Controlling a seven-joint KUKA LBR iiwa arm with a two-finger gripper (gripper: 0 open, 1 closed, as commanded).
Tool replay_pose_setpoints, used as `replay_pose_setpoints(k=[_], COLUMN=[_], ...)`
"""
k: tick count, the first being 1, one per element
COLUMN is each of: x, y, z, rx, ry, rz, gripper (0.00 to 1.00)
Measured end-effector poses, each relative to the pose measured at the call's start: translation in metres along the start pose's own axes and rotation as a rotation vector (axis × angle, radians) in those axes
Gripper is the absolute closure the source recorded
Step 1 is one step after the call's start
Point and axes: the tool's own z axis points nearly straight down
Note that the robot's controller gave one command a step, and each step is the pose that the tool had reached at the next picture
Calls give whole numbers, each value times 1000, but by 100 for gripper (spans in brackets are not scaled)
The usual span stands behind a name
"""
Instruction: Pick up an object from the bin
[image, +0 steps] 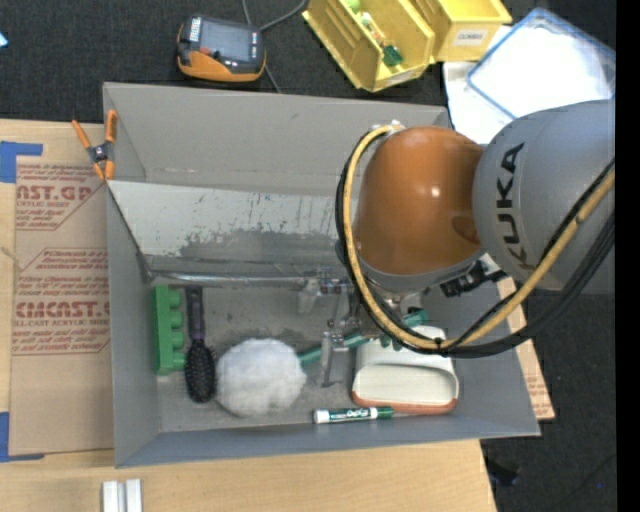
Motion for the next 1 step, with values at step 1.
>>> replay_pose_setpoints(k=[1], x=[-2], y=[0], z=[-3], rx=[-1], ry=[-8], rz=[1], gripper=[0])
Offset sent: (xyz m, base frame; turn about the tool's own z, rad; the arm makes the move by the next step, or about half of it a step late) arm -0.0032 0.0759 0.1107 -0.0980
